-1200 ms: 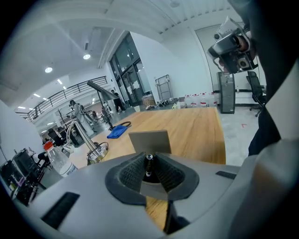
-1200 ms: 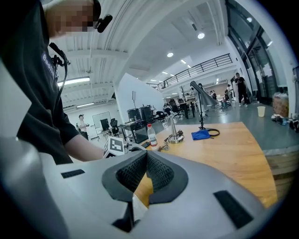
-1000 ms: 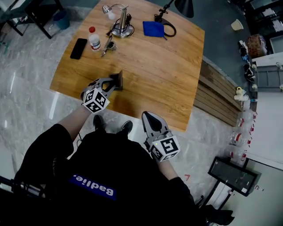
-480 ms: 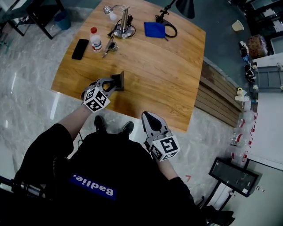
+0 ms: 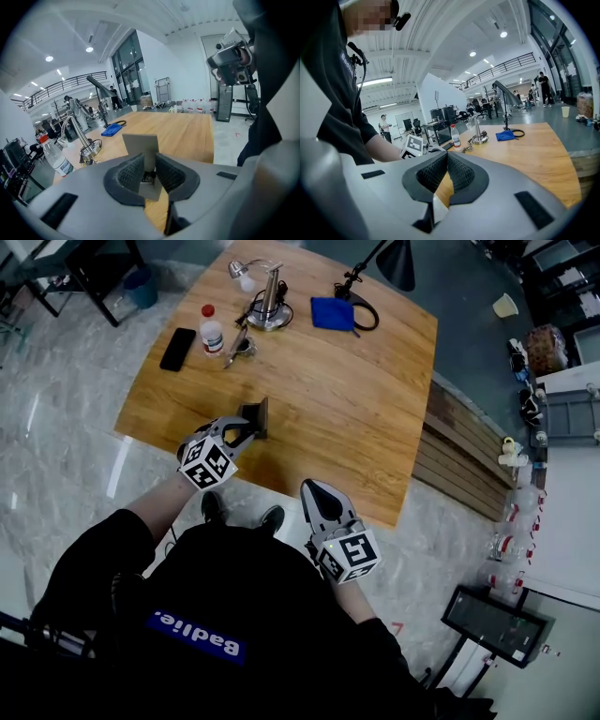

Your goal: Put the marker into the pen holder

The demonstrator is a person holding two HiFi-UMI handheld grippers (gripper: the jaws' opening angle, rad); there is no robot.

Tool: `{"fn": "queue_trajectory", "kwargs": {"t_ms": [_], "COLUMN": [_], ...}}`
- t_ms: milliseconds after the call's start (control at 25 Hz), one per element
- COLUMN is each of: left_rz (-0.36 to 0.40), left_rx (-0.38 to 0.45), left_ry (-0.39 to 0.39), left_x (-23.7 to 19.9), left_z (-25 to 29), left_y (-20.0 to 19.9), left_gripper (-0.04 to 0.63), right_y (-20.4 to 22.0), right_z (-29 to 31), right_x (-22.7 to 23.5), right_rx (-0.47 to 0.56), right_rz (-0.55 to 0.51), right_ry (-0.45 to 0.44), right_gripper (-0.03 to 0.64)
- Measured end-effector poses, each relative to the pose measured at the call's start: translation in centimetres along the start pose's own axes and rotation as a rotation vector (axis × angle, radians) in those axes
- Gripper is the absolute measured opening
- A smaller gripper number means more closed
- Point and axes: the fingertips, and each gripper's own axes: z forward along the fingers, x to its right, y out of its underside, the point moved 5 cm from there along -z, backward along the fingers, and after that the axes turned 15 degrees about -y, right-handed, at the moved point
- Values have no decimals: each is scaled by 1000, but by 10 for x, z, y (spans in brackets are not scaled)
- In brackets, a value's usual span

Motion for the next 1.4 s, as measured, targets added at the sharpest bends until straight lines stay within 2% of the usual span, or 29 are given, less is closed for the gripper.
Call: {"fn": "queue_trajectory", "kwargs": {"t_ms": [400, 640, 920, 1000, 1120, 1400], "left_rz": [-95, -201, -312, -343, -367, -376], "left_rx": [133, 278, 412, 425, 426, 404], "left_ry": [-12, 21, 66, 82, 106, 121], "left_x": [6, 5, 7, 9, 14, 20], "left_z": [-64, -117, -154, -158, -158, -157], "left_y": [-53, -106, -145, -151, -151, -148], "left_gripper": [69, 66, 11, 9, 9, 9], "right_y": [-14, -33, -48, -51, -50, -45], "right_z": [17, 27, 29, 30, 30, 28], "right_x": [-9, -16, -30, -33, -38, -38], "right_rx": [30, 75, 120, 132, 86, 86], "right_rz": [-48, -118, -202, -219, -207, -205], "right_ry": [-72, -116, -164, -177, -176, -176], "right_gripper": [6, 6, 6, 6, 5, 5]}}
